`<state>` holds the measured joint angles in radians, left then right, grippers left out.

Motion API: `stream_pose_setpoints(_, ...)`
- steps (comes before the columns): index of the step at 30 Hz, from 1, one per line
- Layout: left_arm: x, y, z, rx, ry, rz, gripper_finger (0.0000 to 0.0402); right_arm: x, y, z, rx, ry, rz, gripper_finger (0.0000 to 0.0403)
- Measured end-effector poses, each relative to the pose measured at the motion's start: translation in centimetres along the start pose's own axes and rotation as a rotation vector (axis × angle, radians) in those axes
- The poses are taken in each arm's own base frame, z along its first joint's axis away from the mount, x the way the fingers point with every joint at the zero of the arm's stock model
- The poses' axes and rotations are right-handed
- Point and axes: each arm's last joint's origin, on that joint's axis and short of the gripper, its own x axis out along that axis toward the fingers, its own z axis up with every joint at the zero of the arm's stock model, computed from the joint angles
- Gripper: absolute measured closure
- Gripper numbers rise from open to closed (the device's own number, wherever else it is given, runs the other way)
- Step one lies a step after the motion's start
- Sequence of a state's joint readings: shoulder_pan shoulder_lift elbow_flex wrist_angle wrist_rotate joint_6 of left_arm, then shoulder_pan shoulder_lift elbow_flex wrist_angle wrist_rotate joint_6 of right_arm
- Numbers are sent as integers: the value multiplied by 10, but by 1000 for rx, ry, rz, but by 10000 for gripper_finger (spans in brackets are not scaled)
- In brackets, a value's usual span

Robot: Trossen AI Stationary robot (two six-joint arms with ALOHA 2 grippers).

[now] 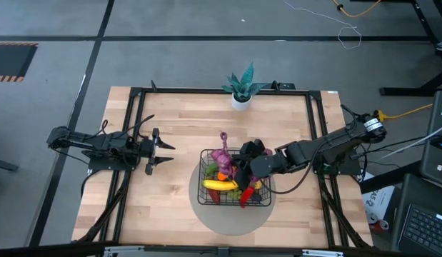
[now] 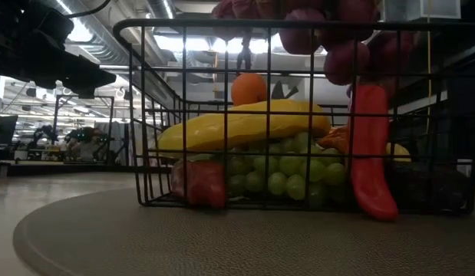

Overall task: Build produce basket
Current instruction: Put the purple garlic into the black wire basket

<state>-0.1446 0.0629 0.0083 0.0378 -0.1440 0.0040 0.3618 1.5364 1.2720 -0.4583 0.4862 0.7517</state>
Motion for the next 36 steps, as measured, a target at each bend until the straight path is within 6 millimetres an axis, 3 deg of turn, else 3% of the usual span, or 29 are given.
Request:
stream_pose_setpoints(12, 0, 0, 0, 0, 0, 0, 214, -1, 4, 4, 50, -24, 37, 369)
stream_pose_setpoints(36, 0, 0, 0, 0, 0, 0, 214, -2, 7, -2, -48, 175, 223, 367)
